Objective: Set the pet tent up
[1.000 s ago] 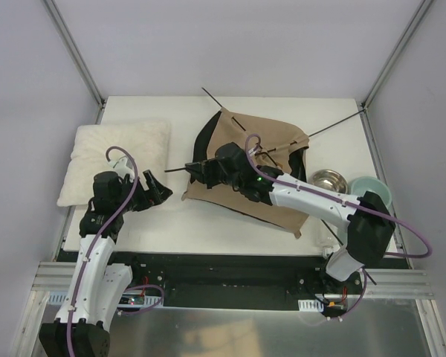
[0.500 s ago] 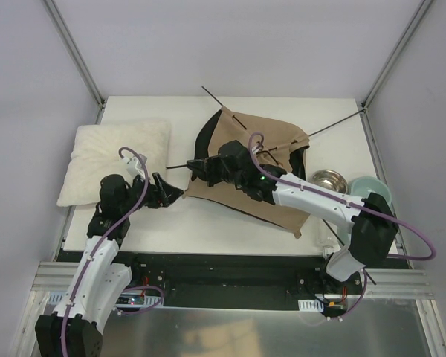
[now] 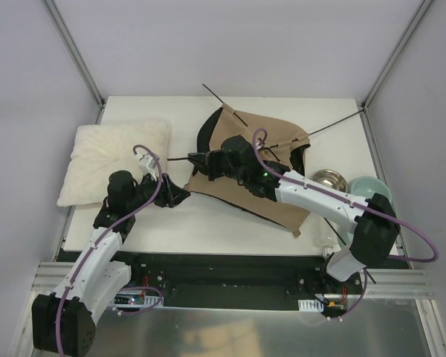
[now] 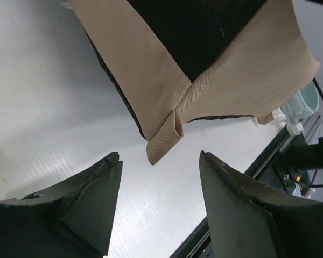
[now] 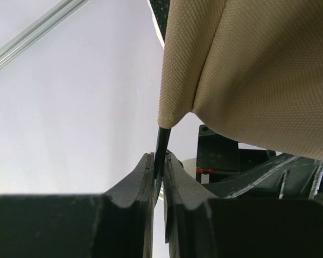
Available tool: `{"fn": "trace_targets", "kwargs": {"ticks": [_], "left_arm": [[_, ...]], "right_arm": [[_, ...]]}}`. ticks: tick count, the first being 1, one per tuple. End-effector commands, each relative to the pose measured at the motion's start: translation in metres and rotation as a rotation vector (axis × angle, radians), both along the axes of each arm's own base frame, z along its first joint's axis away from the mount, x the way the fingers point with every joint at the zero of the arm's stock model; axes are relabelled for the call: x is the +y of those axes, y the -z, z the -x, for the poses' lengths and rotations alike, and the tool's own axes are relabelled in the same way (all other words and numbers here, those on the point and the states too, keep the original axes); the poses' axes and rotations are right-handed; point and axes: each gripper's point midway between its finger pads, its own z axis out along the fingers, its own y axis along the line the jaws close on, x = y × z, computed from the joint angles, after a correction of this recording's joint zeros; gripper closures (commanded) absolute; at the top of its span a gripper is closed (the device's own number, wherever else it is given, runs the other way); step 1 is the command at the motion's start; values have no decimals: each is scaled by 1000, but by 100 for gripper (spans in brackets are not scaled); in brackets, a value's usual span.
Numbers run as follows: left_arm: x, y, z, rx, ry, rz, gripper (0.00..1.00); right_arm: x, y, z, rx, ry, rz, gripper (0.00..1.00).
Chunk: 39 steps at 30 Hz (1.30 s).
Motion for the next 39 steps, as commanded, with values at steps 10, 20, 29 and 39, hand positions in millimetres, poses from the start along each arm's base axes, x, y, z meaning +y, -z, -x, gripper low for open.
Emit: {"fn": "trace_targets", "kwargs": {"ticks": [10,20,29,39], "left_arm": [[-3,-4,-15,-137,18,-65,65],[-3,0,-17,-134,15,-91,68],[-1,-2,-22,-148,4,-109,87],[-2,-10,-21,-183,4,-95,100]], "right_arm": [[-2,-80,1,-97,2,-201,100],[-2,-84,1,-103,2,-212,100],[-3,-79,2,-100,0,-202,100],[-4,-61,5,-71,-11,-162,100]]}}
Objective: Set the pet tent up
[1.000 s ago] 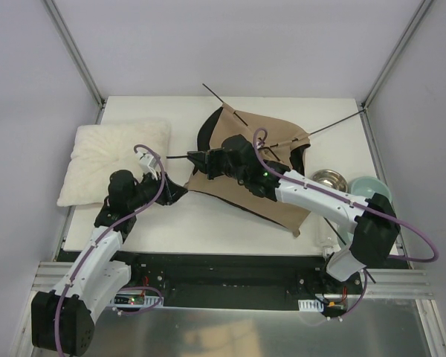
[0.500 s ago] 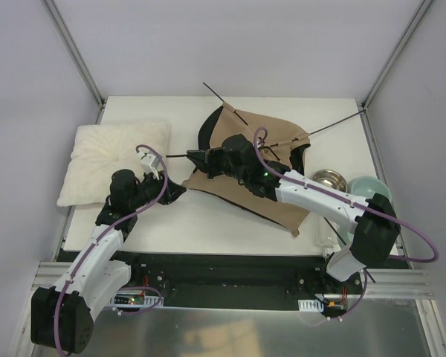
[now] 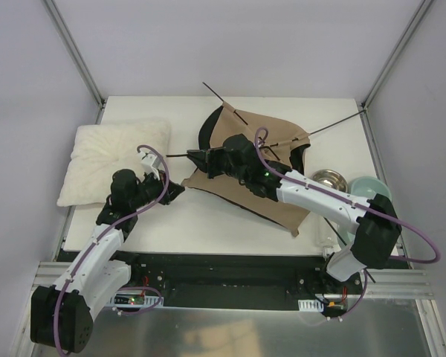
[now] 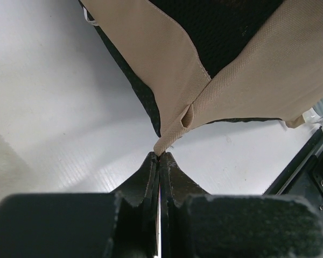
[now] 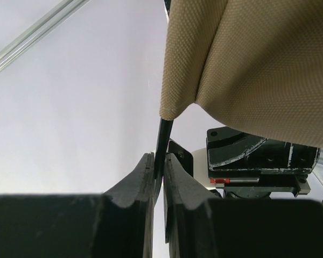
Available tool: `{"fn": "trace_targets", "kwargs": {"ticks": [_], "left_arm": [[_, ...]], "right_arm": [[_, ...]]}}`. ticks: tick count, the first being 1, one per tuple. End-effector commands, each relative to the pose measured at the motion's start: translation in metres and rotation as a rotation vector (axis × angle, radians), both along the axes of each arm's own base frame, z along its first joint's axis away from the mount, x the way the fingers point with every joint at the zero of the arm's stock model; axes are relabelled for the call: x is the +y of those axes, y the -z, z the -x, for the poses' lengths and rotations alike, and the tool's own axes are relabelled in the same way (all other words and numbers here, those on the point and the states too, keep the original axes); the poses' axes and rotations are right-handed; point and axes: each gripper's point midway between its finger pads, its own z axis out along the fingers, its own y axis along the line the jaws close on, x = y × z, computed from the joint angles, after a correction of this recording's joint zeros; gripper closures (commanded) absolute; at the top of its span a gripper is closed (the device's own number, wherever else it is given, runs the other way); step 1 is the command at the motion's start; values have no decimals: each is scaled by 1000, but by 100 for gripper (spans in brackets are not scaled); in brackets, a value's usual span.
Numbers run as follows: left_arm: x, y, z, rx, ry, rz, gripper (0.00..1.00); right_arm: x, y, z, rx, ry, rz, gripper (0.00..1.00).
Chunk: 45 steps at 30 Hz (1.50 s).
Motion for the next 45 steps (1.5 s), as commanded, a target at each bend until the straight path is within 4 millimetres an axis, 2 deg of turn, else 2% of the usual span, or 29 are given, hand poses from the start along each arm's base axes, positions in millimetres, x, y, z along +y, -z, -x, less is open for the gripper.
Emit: {"fn": "trace_targets", "kwargs": {"ticks": [1,6,9,13,18,22,26,29,32,36,40,45], "left_arm": [[-2,-21,-5,-98,4,9,98],[-2,-22,-10,-109,-1,16,73],[-3,-25,-15,-130,-8,20,69],[-6,-28,-19,-144,11,28,79],[-11,-24,-12,-128,46,43,87],[-12,-27,-11,-147,51,46,100],[-12,-35,-12,-170,47,52,100],[-8,-39,-12,-187,24,44,100],[-2,-46,-7,-207,4,16,100],[4,-53,3,-240,7,-34,100],[9,-59,13,-264,14,-74,100],[18,-71,16,-313,-34,-96,100]], "right_arm": [[-6,-49,6,-60,-11,-115,100],[-4,-52,7,-60,-17,-125,100],[-4,-55,8,-63,-22,-132,100],[-4,-55,8,-61,-21,-138,100],[-5,-56,9,-60,-27,-144,100],[-4,-52,8,-58,-28,-136,100],[-7,-45,9,-52,-26,-119,100],[-12,-33,10,-54,-24,-63,100],[-22,-6,12,-29,-10,33,100],[-33,14,11,-35,17,103,100],[-41,20,5,-73,50,171,100],[-41,36,1,-76,55,253,100]]}}
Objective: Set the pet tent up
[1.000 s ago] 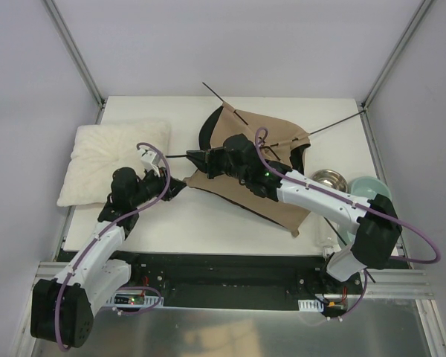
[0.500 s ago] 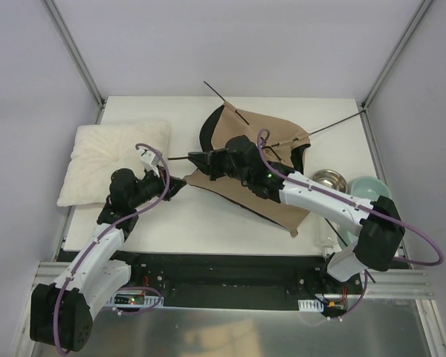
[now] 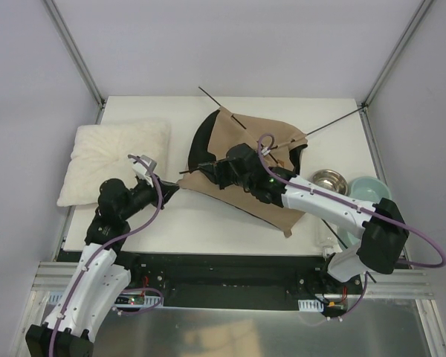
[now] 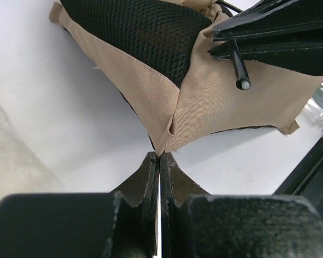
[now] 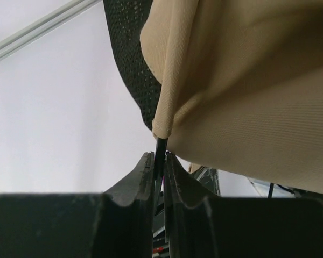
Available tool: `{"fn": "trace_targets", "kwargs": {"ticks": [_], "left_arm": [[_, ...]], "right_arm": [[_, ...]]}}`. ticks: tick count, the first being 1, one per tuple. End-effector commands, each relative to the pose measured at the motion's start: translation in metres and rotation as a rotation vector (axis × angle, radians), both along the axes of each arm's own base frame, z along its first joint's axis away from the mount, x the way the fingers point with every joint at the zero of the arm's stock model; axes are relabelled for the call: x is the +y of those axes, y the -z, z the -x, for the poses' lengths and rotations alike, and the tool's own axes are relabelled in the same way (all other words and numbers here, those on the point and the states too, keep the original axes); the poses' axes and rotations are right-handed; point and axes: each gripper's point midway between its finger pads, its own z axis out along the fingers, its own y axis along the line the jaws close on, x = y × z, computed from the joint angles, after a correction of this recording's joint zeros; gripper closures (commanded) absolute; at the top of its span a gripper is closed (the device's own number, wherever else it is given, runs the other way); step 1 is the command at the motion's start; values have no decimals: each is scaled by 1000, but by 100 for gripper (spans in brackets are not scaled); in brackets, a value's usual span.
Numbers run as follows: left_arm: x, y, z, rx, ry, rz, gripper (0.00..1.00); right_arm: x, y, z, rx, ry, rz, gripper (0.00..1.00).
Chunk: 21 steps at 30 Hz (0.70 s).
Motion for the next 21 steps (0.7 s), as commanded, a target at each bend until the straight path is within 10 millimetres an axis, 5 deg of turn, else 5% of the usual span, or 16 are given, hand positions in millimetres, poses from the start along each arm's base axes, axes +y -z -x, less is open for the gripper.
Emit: {"fn": "trace_targets", "kwargs": {"ticks": [1,7,21], "left_arm": [[9,-27,-1,-103,-41,-37,100],[8,-41,-2,-139,-33,-49,100],[5,-36,4,-132,27,-97,100]], "right_arm": [[-11,-8,-9,-69,40,72,100],[-8,5,-13,-64,29,157,100],[1,20,-25,-49,42,240,100]]}}
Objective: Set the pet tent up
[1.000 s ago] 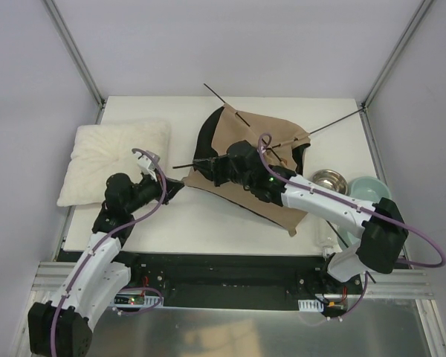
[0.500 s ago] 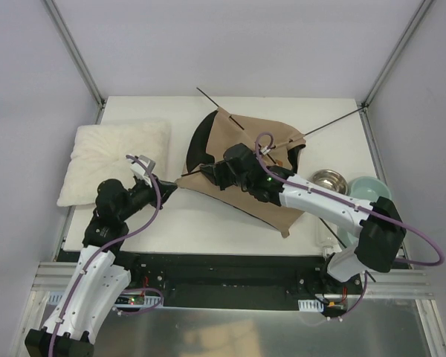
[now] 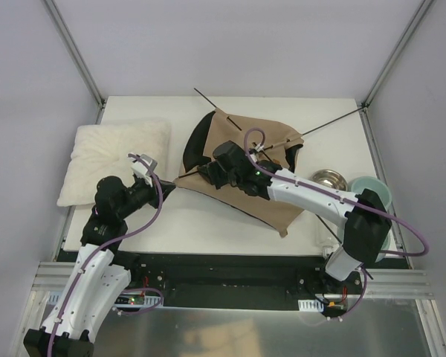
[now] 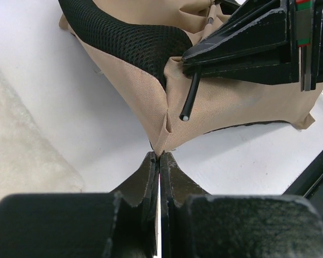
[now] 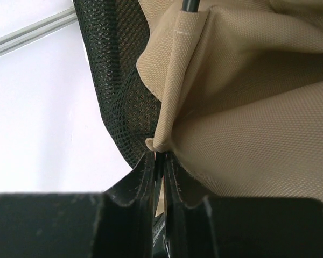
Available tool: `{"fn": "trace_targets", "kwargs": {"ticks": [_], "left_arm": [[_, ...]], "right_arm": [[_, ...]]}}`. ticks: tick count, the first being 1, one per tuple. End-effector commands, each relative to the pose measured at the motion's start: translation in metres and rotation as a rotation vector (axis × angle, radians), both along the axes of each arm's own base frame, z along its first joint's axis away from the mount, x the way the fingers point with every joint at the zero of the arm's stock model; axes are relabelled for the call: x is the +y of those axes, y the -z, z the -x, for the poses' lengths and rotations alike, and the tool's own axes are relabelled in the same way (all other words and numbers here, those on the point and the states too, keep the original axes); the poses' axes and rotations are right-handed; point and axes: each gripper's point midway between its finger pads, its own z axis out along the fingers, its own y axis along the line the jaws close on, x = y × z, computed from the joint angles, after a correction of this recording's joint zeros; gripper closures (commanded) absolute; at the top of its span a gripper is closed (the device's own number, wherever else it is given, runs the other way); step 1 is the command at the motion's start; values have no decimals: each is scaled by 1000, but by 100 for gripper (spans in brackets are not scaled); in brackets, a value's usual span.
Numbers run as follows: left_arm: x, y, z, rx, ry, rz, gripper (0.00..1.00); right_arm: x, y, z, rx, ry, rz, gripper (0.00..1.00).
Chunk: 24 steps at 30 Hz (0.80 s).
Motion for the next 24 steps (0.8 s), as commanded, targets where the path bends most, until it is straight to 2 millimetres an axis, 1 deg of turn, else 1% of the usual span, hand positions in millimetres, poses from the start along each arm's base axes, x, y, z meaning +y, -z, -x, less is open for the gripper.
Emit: {"fn": "trace_targets", "kwargs": {"ticks": [1,7,11,19,24], "left_arm": [[-5,-26,1,-82,48,-9,100],[-7,-27,1,-84,61,-12,100],[-7,-26,1,-81,63,-19,100],[-6,-26,0,-81,58,-26,100],[-6,-26,-1,-65,55,-28,100]], "right_arm": [[-3,-12,-14,-55,36,39,100],[-2,-3,-17,-33,40,78,100],[1,-4,-17,-36,25,90,100],[2,6,-17,-26,15,129,100],[3,7,-17,-41,-8,154,100]]}}
